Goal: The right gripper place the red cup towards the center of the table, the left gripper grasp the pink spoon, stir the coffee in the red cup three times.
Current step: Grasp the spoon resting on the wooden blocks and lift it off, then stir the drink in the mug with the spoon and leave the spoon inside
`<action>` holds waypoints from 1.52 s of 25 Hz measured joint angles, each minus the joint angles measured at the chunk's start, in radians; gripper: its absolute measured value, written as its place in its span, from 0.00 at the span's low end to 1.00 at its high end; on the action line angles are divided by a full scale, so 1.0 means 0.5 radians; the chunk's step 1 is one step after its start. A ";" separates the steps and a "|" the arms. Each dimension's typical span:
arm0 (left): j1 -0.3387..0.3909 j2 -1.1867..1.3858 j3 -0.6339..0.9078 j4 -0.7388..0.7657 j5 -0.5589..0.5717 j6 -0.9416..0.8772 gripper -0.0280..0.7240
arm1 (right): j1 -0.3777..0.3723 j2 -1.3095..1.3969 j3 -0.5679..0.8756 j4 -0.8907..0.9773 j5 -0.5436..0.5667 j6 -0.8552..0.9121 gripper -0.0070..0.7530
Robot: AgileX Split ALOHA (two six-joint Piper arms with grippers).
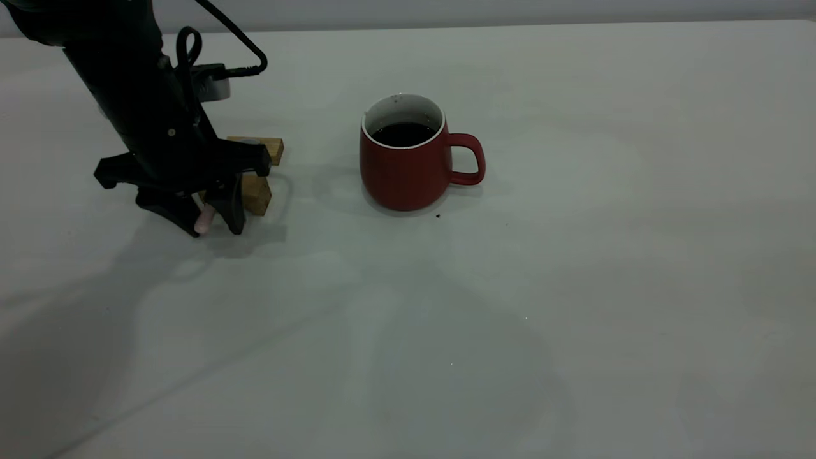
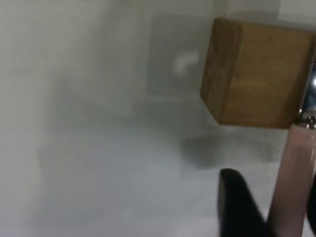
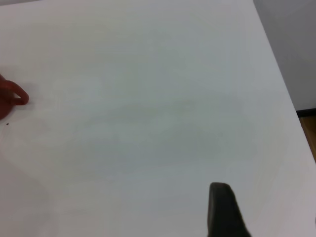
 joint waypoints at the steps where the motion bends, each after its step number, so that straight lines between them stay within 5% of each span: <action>1: 0.000 0.000 0.000 0.000 -0.013 -0.001 0.48 | 0.000 0.000 0.000 0.000 0.000 0.000 0.63; 4: 0.000 0.002 0.000 0.000 -0.019 -0.002 0.22 | 0.000 0.000 0.000 0.000 0.000 0.000 0.63; 13: 0.000 -0.263 0.000 -0.274 0.227 -0.153 0.22 | 0.000 0.000 0.000 0.002 0.000 0.000 0.63; 21: 0.000 -0.491 0.000 -1.659 0.562 -0.719 0.22 | 0.000 -0.002 0.000 0.002 0.000 0.000 0.63; 28: 0.000 -0.491 0.000 -2.910 0.717 -0.768 0.22 | 0.000 -0.002 0.000 0.002 0.000 0.000 0.63; 38: -0.019 -0.440 -0.004 -3.169 0.775 -1.189 0.22 | 0.000 -0.002 0.000 0.002 0.000 0.000 0.63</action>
